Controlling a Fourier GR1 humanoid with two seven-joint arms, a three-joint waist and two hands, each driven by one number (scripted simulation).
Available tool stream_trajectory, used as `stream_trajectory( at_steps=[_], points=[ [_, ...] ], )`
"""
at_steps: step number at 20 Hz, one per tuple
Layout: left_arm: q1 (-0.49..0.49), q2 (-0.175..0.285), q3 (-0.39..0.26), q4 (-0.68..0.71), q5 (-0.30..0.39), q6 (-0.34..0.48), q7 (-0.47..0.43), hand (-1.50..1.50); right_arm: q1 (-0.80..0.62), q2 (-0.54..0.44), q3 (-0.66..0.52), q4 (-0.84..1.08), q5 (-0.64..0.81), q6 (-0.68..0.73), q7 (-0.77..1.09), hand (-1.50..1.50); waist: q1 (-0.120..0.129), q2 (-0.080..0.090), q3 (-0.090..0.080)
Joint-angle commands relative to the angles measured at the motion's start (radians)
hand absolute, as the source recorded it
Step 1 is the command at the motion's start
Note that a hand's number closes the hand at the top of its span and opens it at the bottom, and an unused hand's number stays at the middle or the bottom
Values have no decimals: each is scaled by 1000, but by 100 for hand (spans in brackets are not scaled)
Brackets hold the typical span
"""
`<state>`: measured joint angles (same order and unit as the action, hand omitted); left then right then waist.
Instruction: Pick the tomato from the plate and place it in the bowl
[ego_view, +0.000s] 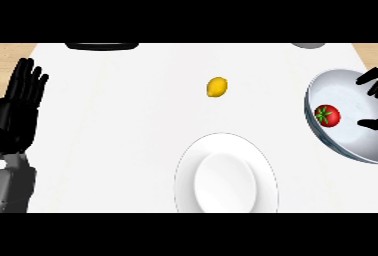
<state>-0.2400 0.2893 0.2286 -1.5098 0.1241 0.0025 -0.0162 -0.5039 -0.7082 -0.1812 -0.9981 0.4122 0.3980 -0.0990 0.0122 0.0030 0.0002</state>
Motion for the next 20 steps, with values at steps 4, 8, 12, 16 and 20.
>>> stream_trajectory(
  at_steps=[4,8,12,16,20],
  points=[
    [-2,3,9,-2,18,-13,18,0,-32,122,-92,139,-96,-67,-89,-150,2,1,1],
    [-26,-7,3,40,-5,6,-3,0,-92,90,-212,179,-166,-135,-120,-150,-1,3,1],
    [-47,-4,-2,13,-16,25,27,0,-83,0,-322,231,-234,-133,-149,-150,-9,1,1],
    [-6,14,15,-29,26,-21,45,0,-121,-64,-388,397,-248,-175,-180,-150,10,4,2],
    [-19,-33,-25,-25,-30,38,27,0,-59,-173,-478,536,-312,-75,-288,-150,4,8,4]
  ],
)
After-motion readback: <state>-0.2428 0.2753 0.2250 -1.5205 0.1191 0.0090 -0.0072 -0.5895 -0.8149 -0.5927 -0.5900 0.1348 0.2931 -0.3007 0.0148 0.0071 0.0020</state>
